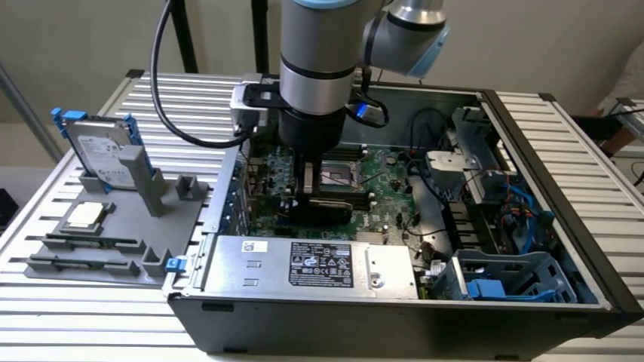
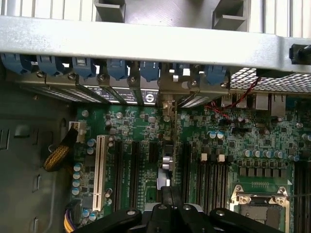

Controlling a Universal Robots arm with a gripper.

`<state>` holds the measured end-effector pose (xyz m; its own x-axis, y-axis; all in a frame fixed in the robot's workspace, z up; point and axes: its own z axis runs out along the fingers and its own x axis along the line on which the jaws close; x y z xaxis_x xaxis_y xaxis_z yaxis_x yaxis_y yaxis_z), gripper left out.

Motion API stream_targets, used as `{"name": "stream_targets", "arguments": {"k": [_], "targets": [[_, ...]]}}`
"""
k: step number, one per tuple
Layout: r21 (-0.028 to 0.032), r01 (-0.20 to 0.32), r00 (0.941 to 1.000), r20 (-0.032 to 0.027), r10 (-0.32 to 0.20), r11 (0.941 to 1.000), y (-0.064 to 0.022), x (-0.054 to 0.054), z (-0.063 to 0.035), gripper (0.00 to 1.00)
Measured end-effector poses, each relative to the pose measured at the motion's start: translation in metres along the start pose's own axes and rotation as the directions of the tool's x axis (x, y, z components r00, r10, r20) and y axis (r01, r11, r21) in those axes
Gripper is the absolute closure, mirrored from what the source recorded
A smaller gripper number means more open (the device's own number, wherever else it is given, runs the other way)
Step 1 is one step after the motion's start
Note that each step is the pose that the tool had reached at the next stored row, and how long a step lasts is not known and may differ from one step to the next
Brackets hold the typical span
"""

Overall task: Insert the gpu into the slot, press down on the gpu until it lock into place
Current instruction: 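Press down on the gpu until it lock into place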

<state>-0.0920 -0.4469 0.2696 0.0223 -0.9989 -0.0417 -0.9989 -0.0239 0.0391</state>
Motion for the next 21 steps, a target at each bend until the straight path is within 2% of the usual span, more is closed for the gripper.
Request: {"name": "stream_targets", "arguments": {"k": [8, 9, 13, 15, 18, 21], "targets": [[-0.0002, 0.001, 1.0, -0.0006, -0.001, 1.0, -0.0001, 0.0, 0.0023, 0.89], [0.0005, 0.001, 1.0, 0.0015, -0.001, 1.0, 0.0, 0.0, 0.0004, 0.89], [-0.0014, 0.001, 1.0, -0.0004, -0.001, 1.0, 0.0007, -0.001, -0.0178, 0.89], [-0.0016, 0.001, 1.0, -0.0005, -0.001, 1.0, 0.0011, -0.001, -0.0234, 0.89], [-0.0017, 0.003, 1.0, -0.0007, -0.003, 1.0, 0.0056, 0.0, -0.025, 0.89], [-0.0021, 0.004, 1.0, -0.0039, -0.004, 1.0, 0.0116, -0.001, -0.0247, 0.89]]}}
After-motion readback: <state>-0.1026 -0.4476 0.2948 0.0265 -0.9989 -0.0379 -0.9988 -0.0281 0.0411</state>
